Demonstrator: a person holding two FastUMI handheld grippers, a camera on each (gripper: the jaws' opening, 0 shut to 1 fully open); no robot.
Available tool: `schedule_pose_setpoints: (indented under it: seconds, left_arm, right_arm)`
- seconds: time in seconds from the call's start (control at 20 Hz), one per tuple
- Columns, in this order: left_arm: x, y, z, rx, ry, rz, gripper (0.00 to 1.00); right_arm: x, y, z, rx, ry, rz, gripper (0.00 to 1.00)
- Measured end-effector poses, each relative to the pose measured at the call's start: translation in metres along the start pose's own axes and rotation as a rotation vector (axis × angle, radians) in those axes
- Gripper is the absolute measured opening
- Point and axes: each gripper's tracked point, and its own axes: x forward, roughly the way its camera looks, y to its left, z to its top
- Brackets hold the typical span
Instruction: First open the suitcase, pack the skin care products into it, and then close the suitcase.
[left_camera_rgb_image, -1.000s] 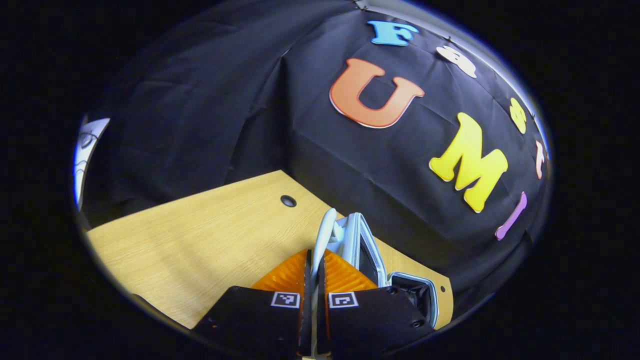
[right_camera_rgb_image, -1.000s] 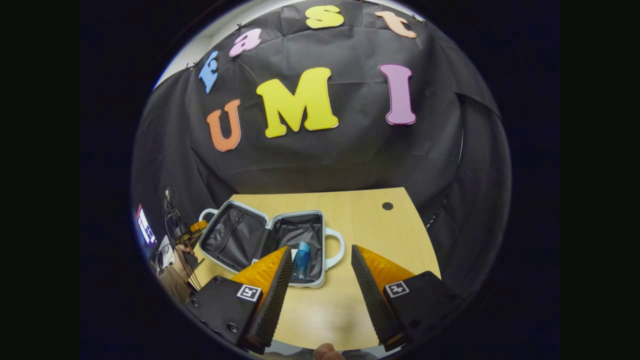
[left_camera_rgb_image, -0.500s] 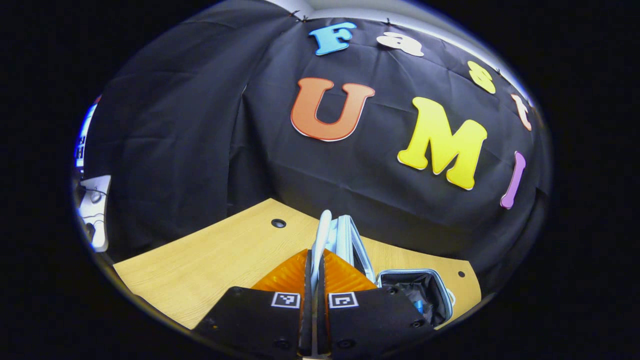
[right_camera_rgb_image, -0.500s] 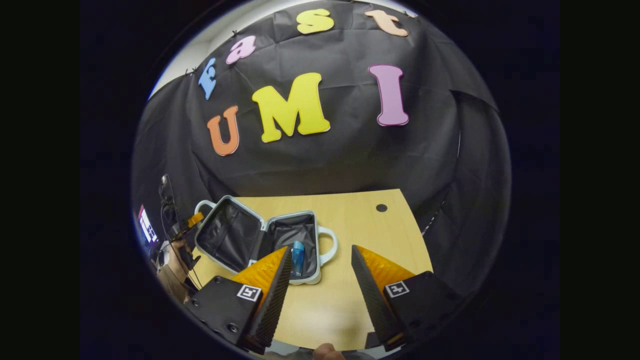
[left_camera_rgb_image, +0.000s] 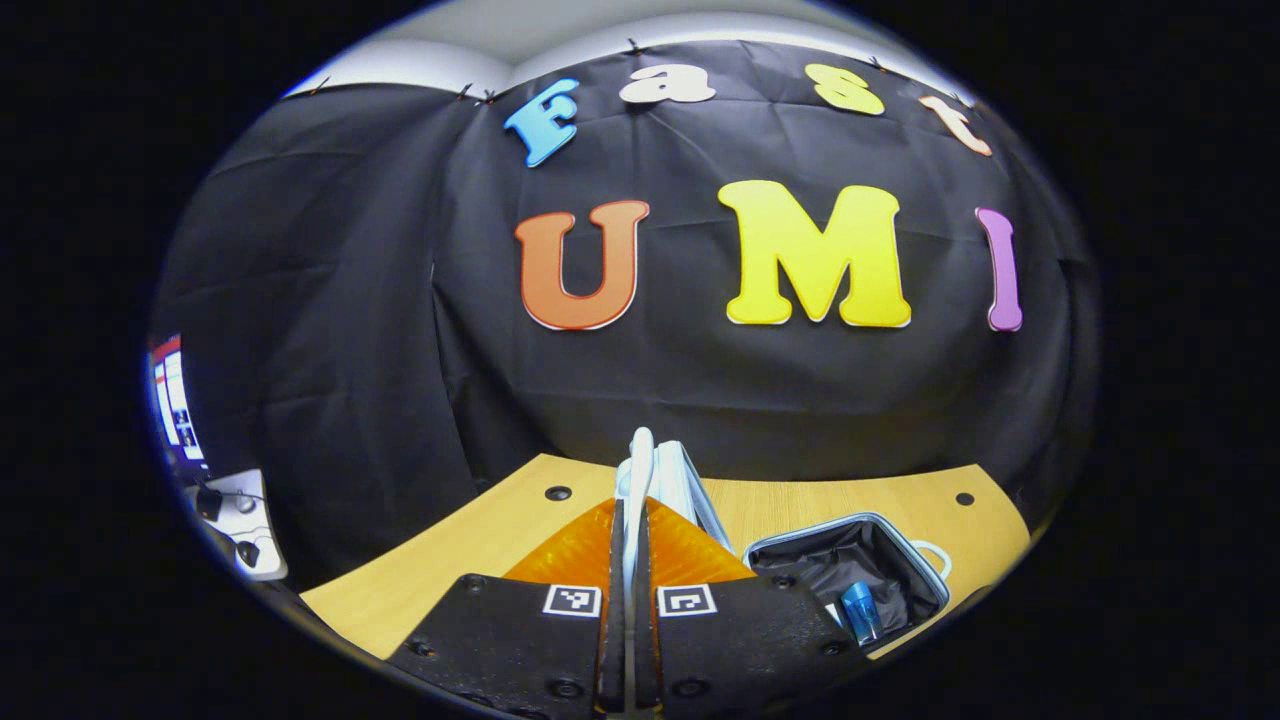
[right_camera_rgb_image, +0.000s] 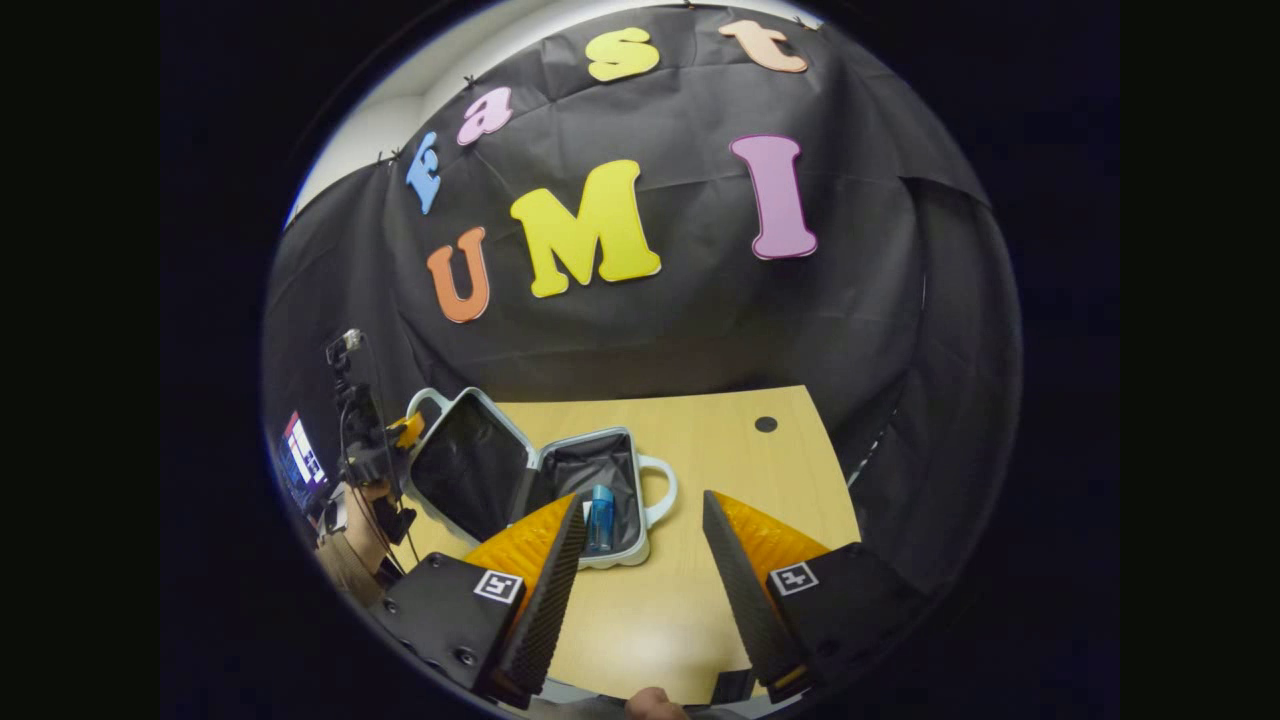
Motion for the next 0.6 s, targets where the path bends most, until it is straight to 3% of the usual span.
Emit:
schedule_pose_setpoints:
  seconds: [0.05,0.1,0.6]
  left_arm:
    - [-0.002,-0.01,0.003,0.02,-0.006,0.0,0.07]
    - [-0.002,-0.02,0.005,0.042,-0.012,0.0,0.07]
    - [-0.016,-0.142,0.018,0.168,-0.076,-0.059,0.07]
  right_arm:
    - [-0.002,-0.003,0.0,-0.003,-0.005,0.005,0.67]
    - [-0.004,-0.005,0.0,-0.003,-0.009,0.008,0.72]
    - [-0.001,-0.025,0.003,-0.001,-0.024,0.001,0.71]
